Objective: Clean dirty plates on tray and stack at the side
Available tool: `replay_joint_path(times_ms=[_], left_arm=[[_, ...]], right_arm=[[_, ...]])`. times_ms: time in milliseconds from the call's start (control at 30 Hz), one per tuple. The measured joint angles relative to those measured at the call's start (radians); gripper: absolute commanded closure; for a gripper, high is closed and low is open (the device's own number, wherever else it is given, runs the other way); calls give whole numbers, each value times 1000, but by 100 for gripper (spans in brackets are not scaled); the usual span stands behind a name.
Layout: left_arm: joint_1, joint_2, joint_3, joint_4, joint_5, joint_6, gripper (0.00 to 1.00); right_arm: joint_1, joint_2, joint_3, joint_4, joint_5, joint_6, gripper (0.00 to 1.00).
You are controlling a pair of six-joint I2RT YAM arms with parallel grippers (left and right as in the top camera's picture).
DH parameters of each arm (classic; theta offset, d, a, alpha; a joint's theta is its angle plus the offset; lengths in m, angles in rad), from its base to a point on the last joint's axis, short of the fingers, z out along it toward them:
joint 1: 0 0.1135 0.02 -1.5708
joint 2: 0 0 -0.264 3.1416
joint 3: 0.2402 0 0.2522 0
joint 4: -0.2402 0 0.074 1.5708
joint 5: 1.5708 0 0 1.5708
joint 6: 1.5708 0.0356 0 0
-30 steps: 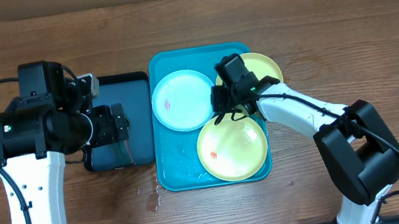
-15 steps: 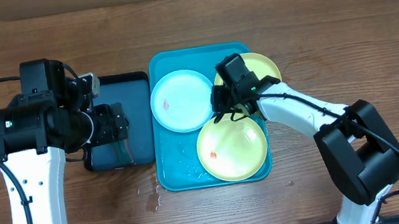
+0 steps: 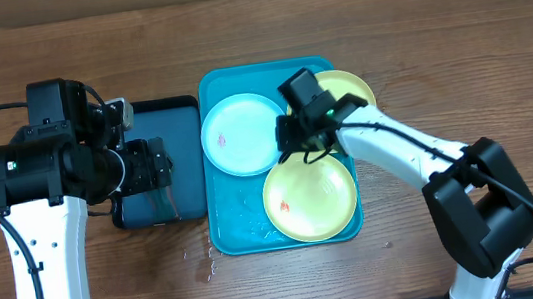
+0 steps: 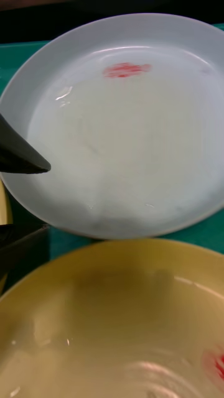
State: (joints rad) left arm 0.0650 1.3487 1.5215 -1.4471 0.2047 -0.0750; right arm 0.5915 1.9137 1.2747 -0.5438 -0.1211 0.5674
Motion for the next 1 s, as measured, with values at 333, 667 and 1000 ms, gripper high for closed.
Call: replay_joint_path(times_ms=[333, 667, 1000], left_arm=[[0, 0, 0, -13, 0, 0, 15], [0, 0, 0, -13, 0, 0, 15], [0, 0, 0, -19, 0, 0, 15]], right_arm=[[50, 0, -39, 32, 96, 50, 66], [45, 1, -39, 63, 130, 58, 63], [45, 25, -39, 88, 184, 58, 64]])
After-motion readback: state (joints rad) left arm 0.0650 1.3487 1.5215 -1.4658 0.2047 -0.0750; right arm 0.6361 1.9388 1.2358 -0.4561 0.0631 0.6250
